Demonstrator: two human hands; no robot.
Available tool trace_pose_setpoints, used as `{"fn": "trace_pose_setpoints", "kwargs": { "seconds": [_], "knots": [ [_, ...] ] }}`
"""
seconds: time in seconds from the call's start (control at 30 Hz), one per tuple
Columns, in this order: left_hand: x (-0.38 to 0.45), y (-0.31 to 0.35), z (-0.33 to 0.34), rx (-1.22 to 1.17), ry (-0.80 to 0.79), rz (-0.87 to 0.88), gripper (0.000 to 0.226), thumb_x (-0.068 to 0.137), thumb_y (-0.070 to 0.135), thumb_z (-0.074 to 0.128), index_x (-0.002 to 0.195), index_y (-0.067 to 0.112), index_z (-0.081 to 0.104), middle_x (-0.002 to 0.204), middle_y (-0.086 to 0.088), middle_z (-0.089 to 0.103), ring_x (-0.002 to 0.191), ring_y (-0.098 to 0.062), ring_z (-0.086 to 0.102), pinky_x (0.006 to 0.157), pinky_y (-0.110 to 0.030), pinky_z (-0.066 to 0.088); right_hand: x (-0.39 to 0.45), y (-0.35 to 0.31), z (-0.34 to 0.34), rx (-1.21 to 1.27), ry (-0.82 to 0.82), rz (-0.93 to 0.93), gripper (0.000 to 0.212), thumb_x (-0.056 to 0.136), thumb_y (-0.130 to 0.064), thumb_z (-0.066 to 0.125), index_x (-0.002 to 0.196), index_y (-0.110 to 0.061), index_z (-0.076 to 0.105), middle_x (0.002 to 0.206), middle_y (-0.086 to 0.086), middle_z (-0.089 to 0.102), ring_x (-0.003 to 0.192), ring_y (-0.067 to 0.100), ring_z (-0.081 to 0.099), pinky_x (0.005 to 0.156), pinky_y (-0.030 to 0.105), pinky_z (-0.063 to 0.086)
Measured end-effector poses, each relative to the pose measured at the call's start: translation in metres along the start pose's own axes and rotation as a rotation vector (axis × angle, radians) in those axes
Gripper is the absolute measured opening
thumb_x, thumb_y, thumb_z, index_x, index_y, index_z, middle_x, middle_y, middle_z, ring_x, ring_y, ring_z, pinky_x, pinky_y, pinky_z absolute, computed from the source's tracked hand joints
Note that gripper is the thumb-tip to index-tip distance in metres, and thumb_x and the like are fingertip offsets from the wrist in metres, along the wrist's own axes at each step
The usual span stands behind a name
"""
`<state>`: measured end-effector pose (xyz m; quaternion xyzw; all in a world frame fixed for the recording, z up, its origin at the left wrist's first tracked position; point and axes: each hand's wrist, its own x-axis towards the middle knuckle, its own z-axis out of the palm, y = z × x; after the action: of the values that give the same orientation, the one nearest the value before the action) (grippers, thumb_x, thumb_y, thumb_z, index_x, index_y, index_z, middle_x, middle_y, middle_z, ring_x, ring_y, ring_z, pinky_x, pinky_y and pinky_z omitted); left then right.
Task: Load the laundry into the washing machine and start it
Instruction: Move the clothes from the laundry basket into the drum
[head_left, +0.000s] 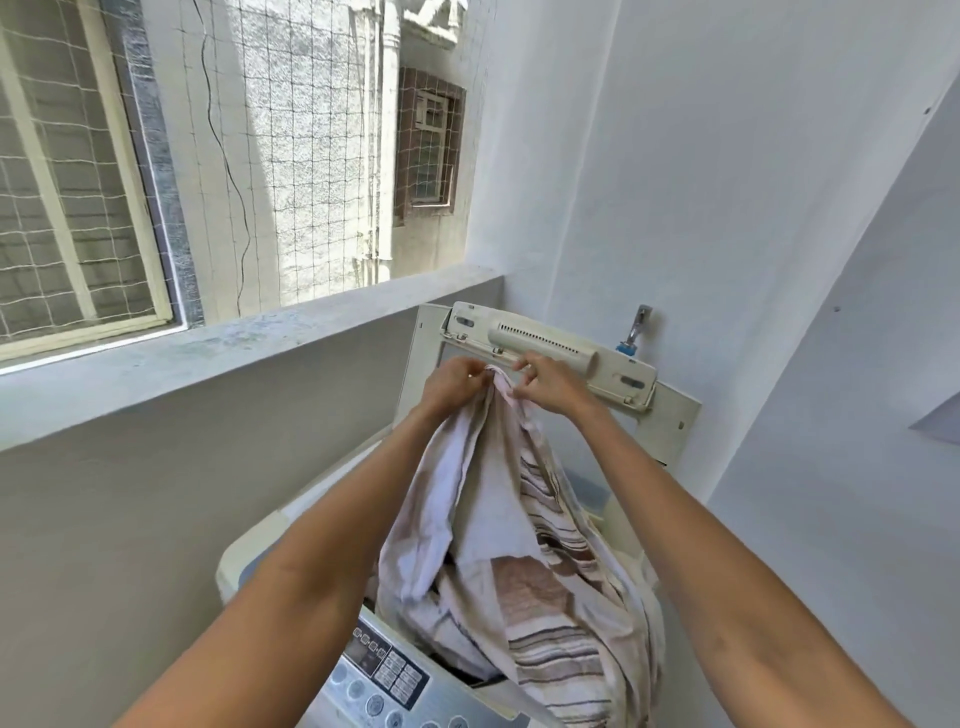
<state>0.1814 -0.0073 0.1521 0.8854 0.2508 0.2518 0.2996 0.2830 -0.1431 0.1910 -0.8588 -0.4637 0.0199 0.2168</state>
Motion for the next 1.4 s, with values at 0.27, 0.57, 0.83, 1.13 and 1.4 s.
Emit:
{"fn": "trace_pose_setpoints", "kwargs": {
  "seconds": [0.27, 0.57, 0.83, 1.13, 1.4],
  "knots": [
    [0.0, 0.023, 0.008, -0.246, 0.203, -0.128, 0.026, 0.098, 0.02, 0.042, 0.099, 0.004, 0.062, 0.111, -0.019, 0.064, 0.104, -0.032, 0.056, 0.073, -0.03, 0.033, -0.063, 0.081, 0.053, -0.106, -0.232, 0.246, 0.037, 0.085, -0.054, 0.059, 0.091, -0.017, 0.057, 0.098, 0.008, 0.062, 0.1, 0.027, 0.06, 0.067, 0.03, 0.036],
    [0.01, -0.008, 0.017, -0.199, 0.21, -0.184, 0.021, 0.092, 0.013, 0.047, 0.102, 0.013, 0.065, 0.106, -0.01, 0.068, 0.1, -0.029, 0.061, 0.082, -0.037, 0.047, -0.048, 0.06, -0.035, -0.078, 0.337, 0.344, 0.027, 0.091, -0.013, 0.044, 0.109, -0.014, 0.064, 0.108, 0.017, 0.066, 0.1, 0.036, 0.062, 0.077, 0.035, 0.047],
    [0.004, -0.003, 0.015, -0.609, 0.041, -0.153, 0.026, 0.096, 0.023, 0.052, 0.11, 0.003, 0.061, 0.09, -0.007, 0.065, 0.066, -0.014, 0.057, 0.058, -0.024, 0.045, -0.012, -0.053, -0.166, 0.022, 0.732, 0.081, 0.03, 0.091, -0.012, 0.038, 0.11, -0.011, 0.061, 0.121, 0.014, 0.062, 0.112, 0.036, 0.054, 0.088, 0.035, 0.041],
    [0.008, -0.004, 0.001, -0.572, -0.226, -0.145, 0.036, 0.089, 0.044, 0.058, 0.074, 0.011, 0.055, 0.069, -0.004, 0.05, 0.061, -0.016, 0.047, 0.052, -0.023, 0.038, 0.022, -0.046, -0.135, -0.008, 0.645, 0.143, 0.032, 0.093, -0.015, 0.037, 0.115, -0.012, 0.06, 0.121, 0.016, 0.062, 0.111, 0.036, 0.056, 0.087, 0.034, 0.042],
    [0.027, -0.023, -0.036, -0.592, 0.449, -0.29, 0.036, 0.099, 0.029, 0.043, 0.115, 0.006, 0.064, 0.106, -0.015, 0.066, 0.097, -0.027, 0.06, 0.075, -0.031, 0.041, 0.025, 0.003, -0.08, -0.051, 0.437, 0.265, 0.033, 0.092, -0.019, 0.041, 0.117, -0.011, 0.061, 0.121, 0.018, 0.061, 0.113, 0.038, 0.056, 0.089, 0.038, 0.044]
  ]
}}
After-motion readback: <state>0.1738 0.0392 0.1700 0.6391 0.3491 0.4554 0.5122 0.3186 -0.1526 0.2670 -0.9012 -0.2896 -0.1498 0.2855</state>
